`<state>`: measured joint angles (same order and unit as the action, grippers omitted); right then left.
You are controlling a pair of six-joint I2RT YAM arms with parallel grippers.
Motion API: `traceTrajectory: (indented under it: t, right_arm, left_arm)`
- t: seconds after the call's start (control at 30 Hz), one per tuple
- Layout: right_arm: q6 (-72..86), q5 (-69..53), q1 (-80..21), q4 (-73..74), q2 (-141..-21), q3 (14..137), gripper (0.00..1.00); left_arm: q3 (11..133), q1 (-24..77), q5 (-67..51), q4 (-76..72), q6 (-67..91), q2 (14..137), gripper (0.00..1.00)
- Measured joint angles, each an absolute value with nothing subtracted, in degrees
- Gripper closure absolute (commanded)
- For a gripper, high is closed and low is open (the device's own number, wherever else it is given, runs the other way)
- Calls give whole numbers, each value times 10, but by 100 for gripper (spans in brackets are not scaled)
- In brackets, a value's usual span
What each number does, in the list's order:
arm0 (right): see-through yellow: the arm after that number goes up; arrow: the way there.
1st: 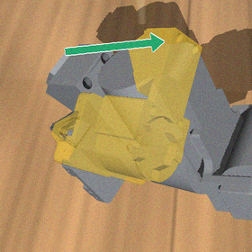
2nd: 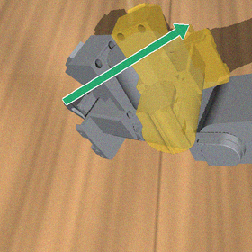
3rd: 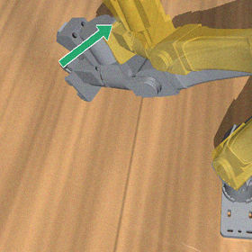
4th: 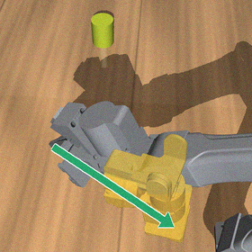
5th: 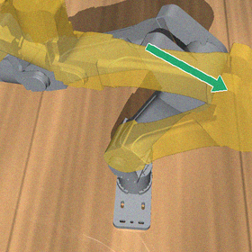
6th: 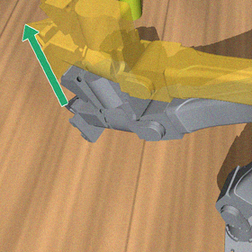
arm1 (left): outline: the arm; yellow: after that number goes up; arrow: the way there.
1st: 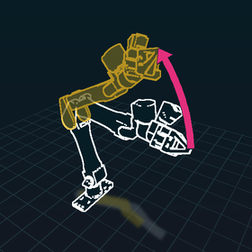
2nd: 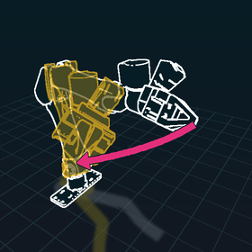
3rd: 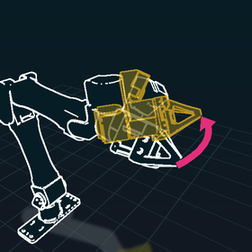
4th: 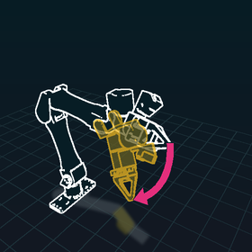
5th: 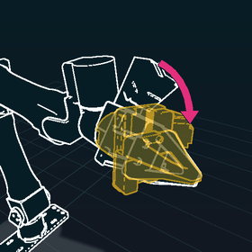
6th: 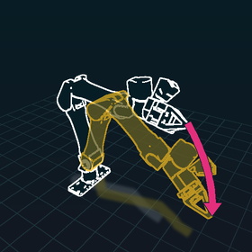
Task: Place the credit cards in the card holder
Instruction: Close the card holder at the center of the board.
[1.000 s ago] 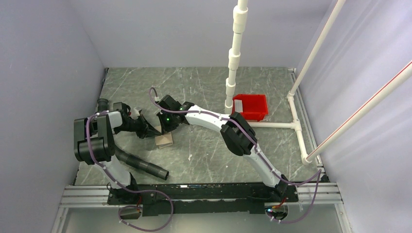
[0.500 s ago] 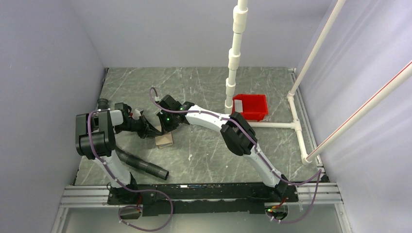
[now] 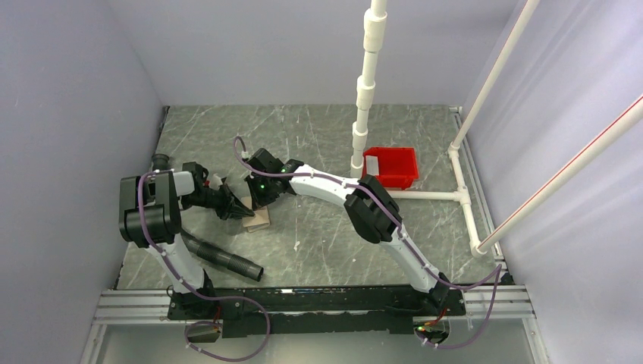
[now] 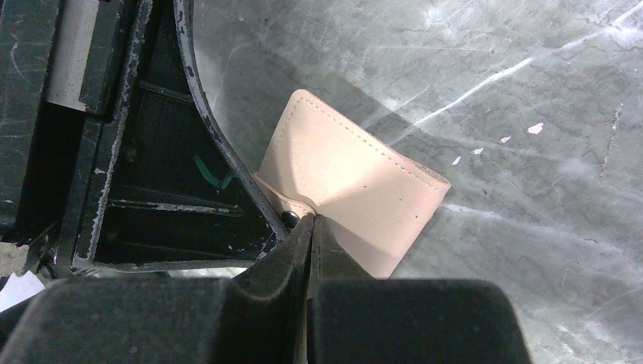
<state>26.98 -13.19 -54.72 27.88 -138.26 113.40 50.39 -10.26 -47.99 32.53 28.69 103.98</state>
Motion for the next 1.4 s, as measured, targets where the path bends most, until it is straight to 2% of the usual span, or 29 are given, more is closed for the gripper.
traceTrajectory:
  t: [0.17, 0.2, 0.23, 0.27, 0.4, 0.6, 0.73, 0.77, 0.8, 0.9, 0.93, 0.97, 1.0, 1.03, 1.07, 1.1, 1.23, 1.33, 1.4]
  right_arm:
    - [261, -137, -546, 277, -1379, 1134, 100]
    - [258, -142, -544, 276, -1378, 1135, 97]
    - [256, -149, -542, 274, -1378, 1134, 86]
    - [254, -160, -538, 271, -1378, 1133, 81]
    - [251, -210, -527, 260, -1376, 1130, 65]
    - [222, -193, -528, 310, -1376, 1166, 45]
    - [215, -168, -520, 322, -1351, 1144, 30]
    - [216, -163, -517, 324, -1336, 1125, 11]
    - [217, -159, -514, 324, -1320, 1105, 2]
    - [233, -140, -506, 323, -1293, 1066, 0]
    - [243, -130, -504, 322, -1293, 1063, 0]
    - [252, -120, -503, 320, -1294, 1060, 0]
    - [268, -104, -503, 314, -1294, 1052, 0]
    - [283, -90, -504, 309, -1294, 1045, 0]
    - [296, -77, -507, 303, -1294, 1038, 1]
    - [310, -64, -511, 294, -1294, 1030, 6]
    - [344, -19, -539, 256, -1301, 1026, 31]
    - [367, -10, -560, 219, -1311, 1026, 40]
    - [390, -19, -570, 186, -1320, 1026, 43]
  left_arm:
    - [507, -99, -474, 329, 285, 1036, 100]
    - [508, -95, -467, 330, 282, 1028, 99]
    - [508, -91, -454, 330, 279, 1018, 95]
    - [508, -86, -437, 330, 275, 1004, 90]
    - [509, -75, -365, 331, 254, 905, 73]
    - [543, -72, -310, 344, 230, 800, 53]
    - [556, -71, -288, 352, 217, 783, 45]
    - [556, -71, -286, 354, 217, 783, 45]
    - [555, -71, -285, 355, 216, 783, 44]
    - [550, -71, -286, 354, 217, 781, 40]
    - [549, -71, -286, 355, 217, 779, 33]
    - [548, -70, -283, 355, 217, 776, 12]
    - [548, -70, -280, 355, 217, 772, 3]
    - [548, -70, -269, 355, 215, 765, 1]
    - [548, -70, -257, 356, 218, 758, 1]
    - [550, -69, -244, 359, 219, 750, 1]
    - [564, -69, -183, 375, 226, 721, 4]
    - [572, -69, -143, 383, 233, 686, 6]
    - [595, -69, -119, 398, 235, 660, 7]
